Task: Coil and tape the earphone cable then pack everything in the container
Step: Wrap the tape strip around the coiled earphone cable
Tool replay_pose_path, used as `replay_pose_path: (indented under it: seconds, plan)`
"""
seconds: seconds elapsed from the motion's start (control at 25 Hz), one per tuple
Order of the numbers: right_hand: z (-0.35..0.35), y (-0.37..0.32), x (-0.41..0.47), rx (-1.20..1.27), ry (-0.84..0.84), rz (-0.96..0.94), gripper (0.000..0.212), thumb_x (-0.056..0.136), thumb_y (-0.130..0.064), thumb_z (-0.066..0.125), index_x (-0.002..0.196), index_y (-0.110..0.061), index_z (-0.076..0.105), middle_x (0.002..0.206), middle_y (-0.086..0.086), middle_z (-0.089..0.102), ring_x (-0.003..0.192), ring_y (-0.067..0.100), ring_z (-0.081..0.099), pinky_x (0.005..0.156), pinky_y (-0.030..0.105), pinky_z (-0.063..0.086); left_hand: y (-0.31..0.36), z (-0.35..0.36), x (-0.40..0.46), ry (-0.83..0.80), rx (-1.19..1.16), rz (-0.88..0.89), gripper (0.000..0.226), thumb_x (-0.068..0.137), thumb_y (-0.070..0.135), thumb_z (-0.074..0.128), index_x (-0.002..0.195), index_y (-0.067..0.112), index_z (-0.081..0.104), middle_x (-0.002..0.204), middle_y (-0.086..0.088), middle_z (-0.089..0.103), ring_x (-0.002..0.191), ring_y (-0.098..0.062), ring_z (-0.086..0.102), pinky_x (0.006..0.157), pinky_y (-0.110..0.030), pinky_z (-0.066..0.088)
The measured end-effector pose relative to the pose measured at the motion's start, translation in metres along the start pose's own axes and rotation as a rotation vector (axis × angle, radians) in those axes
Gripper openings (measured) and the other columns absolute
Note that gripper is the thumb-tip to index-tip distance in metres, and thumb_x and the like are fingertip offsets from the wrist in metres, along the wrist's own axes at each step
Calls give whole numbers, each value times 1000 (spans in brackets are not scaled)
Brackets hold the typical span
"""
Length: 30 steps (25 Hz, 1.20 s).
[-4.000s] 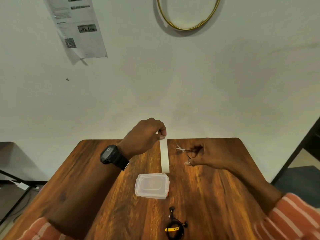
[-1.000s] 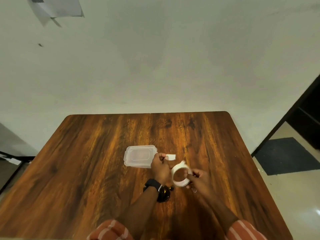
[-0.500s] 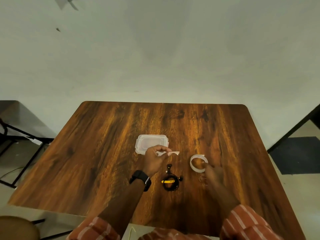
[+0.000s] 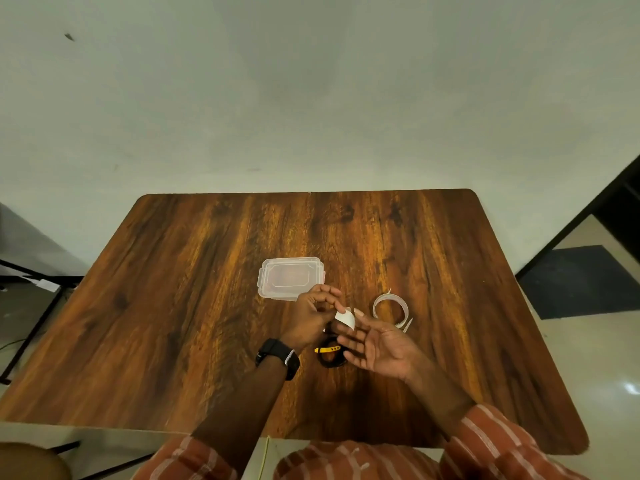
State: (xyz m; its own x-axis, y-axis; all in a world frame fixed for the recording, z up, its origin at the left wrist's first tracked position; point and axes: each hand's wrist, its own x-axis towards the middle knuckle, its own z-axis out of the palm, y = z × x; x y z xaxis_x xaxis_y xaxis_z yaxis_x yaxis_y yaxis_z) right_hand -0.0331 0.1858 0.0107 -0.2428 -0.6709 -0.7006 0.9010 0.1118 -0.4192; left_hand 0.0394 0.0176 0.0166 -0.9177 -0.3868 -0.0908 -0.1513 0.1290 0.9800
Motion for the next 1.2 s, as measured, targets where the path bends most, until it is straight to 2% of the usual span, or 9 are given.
replay_pose_path:
  seconds: [0.16, 0.28, 0.4, 0.48, 0.6, 0.76, 0.96, 1.04, 1.2]
  plan:
    - [-2, 2, -4, 28, 17, -28, 23, 75, -15, 75, 97, -14, 69, 81, 2, 72, 73, 15, 70, 69, 32, 53, 5, 1, -5, -32, 52, 31, 26, 75, -13, 70, 70, 12, 72, 103, -7, 62, 96, -2, 60, 81, -17, 49]
    - [-6, 6, -5, 8, 98, -15, 15, 80, -13, 71, 95, -13, 69, 83, 4, 70, 74, 15, 68, 67, 31, 52, -9, 0, -13, -16, 108, 36, 23, 80, -3, 72, 91, 18, 72, 101, -4, 68, 95, -8, 66, 83, -23, 55]
    - [-21, 12, -2, 75, 348, -63, 13, 87, -15, 69, 98, -11, 64, 84, 5, 64, 76, 15, 62, 64, 28, 49, -52, -12, -27, -149, 691, 193, 19, 88, 34, 64, 106, 30, 68, 109, 5, 66, 102, -12, 60, 89, -36, 50]
    - [-31, 17, -4, 146, 475, -113, 10, 88, -15, 68, 96, -9, 64, 81, 7, 63, 72, 16, 60, 60, 28, 47, -80, -23, -39, -327, 1069, 269, 33, 87, 52, 52, 113, 35, 64, 116, 7, 59, 109, -14, 51, 93, -38, 44]
    - [-39, 29, -11, 193, 550, -164, 10, 88, -13, 68, 95, -7, 65, 79, 9, 64, 71, 18, 60, 62, 30, 47, -103, -25, -44, -437, 1252, 299, 43, 77, 55, 63, 116, 36, 65, 113, 2, 62, 105, -19, 54, 85, -35, 50]
    - [-45, 47, -16, 190, 587, -167, 9, 89, -15, 67, 91, -6, 65, 77, 8, 64, 74, 19, 60, 65, 31, 48, -101, -13, -36, -444, 1306, 432, 37, 63, 41, 86, 96, 29, 76, 109, -2, 70, 109, -22, 47, 84, -34, 54]
    - [-49, 68, -8, 107, 656, -149, 16, 91, -18, 65, 93, -2, 66, 71, 9, 66, 65, 18, 61, 55, 29, 50, -114, -16, -26, -536, 1444, 548, 29, 78, 36, 75, 103, 21, 74, 114, -2, 68, 114, -23, 51, 93, -42, 52]
    - [-47, 75, -5, 74, 656, -141, 16, 92, -17, 64, 96, -2, 66, 72, 9, 67, 63, 17, 60, 54, 28, 49, -107, -14, -26, -502, 1454, 493, 28, 80, 38, 72, 102, 19, 74, 110, -2, 71, 112, -23, 57, 97, -42, 48]
    - [-34, 80, -1, -10, 635, -116, 19, 93, -20, 62, 96, -3, 68, 79, 8, 69, 69, 17, 61, 58, 28, 48, -82, -4, -27, -340, 1148, 239, 22, 98, 27, 50, 114, 18, 63, 131, -3, 58, 129, -25, 34, 110, -41, 24]
